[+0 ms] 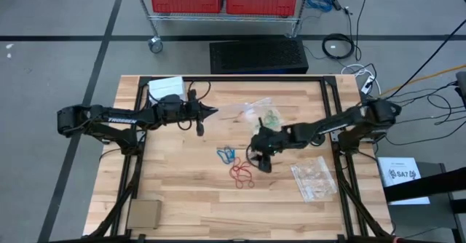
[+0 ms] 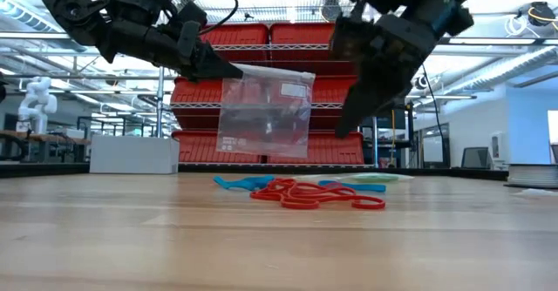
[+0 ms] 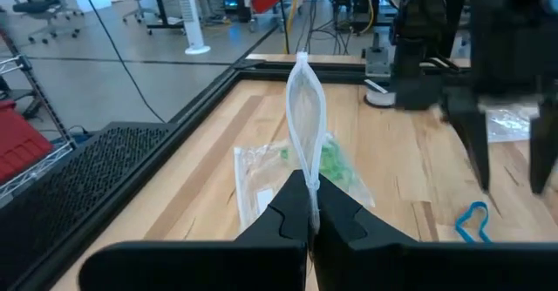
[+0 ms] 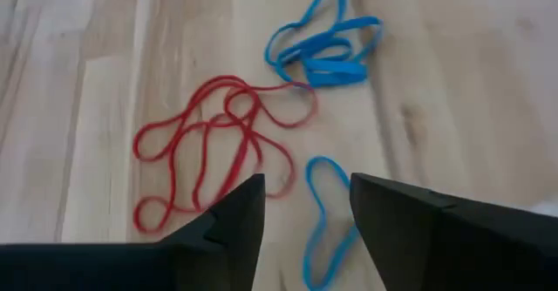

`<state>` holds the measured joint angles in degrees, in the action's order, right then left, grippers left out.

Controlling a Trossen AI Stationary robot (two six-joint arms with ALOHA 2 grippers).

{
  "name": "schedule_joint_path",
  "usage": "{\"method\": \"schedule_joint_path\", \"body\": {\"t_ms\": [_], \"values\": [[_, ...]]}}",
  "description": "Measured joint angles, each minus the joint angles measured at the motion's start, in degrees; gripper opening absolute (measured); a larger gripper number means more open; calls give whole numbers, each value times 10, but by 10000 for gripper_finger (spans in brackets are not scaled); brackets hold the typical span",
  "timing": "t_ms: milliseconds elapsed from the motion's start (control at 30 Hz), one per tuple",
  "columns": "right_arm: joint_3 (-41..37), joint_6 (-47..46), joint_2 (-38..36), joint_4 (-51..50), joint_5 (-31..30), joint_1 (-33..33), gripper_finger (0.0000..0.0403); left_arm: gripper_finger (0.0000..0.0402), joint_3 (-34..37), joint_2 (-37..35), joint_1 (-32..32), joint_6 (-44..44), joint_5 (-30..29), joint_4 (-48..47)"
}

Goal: Sort rubber bands
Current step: Put the red rubber band into the top left transparent zip lock bag

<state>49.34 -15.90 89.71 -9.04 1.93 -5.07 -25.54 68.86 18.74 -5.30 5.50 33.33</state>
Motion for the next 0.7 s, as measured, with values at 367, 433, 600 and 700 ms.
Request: {"method": "schedule_joint_path", "body": {"t_ms": [367,433,600,700], "values": [[133,61,144,-34,28,-19,164,2,0,0,0,-1,0,-1],[163,75,170,-64,28,-14,164,2,0,0,0,-1,0,-1],[212,79,212,-111,61,-1,162,2,0,0,0,-12,0,-8],[224,73,229,-109,104,5,150,2,0,0,0,-14,0,-9]]}}
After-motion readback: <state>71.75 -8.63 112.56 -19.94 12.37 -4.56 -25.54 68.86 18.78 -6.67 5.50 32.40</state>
